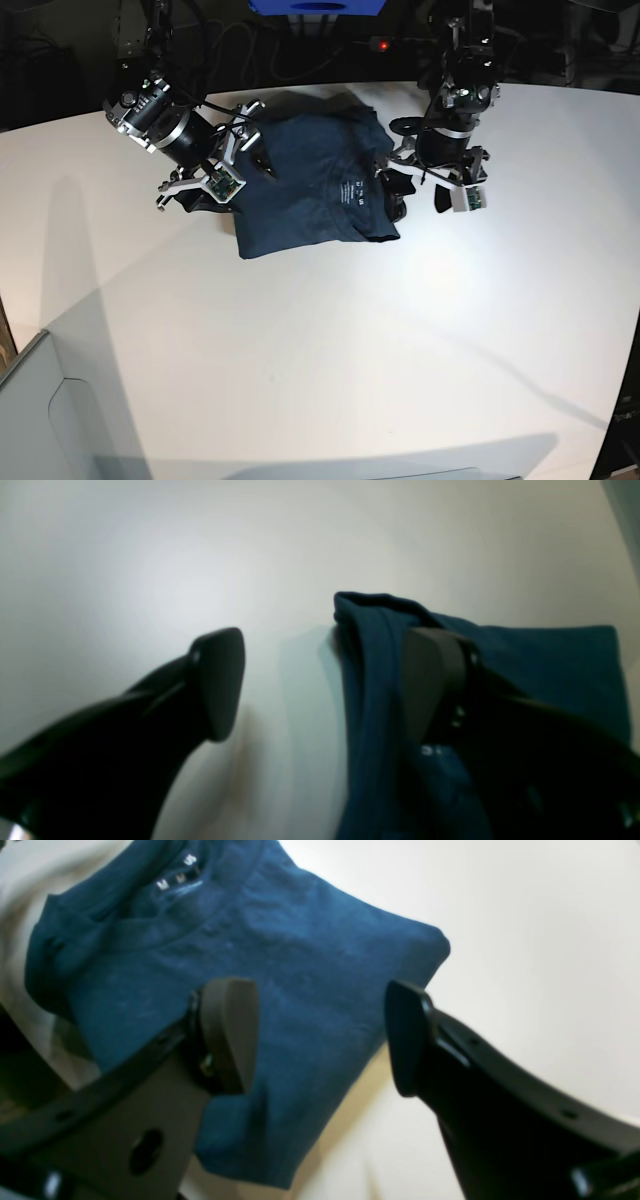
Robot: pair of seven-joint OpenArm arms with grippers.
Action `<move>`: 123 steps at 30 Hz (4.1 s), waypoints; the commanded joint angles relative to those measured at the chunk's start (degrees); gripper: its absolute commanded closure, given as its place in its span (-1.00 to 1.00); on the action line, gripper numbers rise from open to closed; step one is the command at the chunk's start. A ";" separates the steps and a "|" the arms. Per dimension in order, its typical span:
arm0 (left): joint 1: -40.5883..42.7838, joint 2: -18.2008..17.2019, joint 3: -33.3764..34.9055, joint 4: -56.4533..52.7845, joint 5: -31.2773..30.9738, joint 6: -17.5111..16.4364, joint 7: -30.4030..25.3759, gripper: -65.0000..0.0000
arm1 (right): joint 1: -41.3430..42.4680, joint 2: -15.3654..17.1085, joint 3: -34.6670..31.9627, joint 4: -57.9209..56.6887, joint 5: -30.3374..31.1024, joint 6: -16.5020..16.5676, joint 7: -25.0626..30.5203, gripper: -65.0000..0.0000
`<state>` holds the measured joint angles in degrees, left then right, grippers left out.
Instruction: Fold the T-shirt properly
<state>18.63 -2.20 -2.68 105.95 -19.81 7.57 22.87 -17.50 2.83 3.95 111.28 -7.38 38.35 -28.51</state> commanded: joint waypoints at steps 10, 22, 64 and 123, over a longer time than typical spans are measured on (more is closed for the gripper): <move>3.04 4.53 4.57 0.64 -0.10 -0.23 -1.99 -0.44 | 0.57 -0.06 0.14 0.94 1.09 -0.33 1.57 -0.18; 1.28 4.97 4.92 -5.78 -0.10 -0.32 -1.99 -0.44 | 1.45 0.11 0.14 0.76 0.92 -0.33 1.22 -0.18; -19.73 -6.11 25.23 -21.78 -0.10 -0.67 2.84 1.00 | 2.95 -2.61 27.66 1.37 1.18 -0.33 1.13 -0.16; -27.64 -12.00 4.48 -0.85 17.13 -33.20 3.54 -0.09 | -5.05 -8.06 20.98 5.42 1.00 -0.24 1.13 0.97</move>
<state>-7.35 -14.13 1.37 103.94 -1.83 -25.87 28.36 -22.63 -5.56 24.64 115.85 -7.42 38.33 -28.88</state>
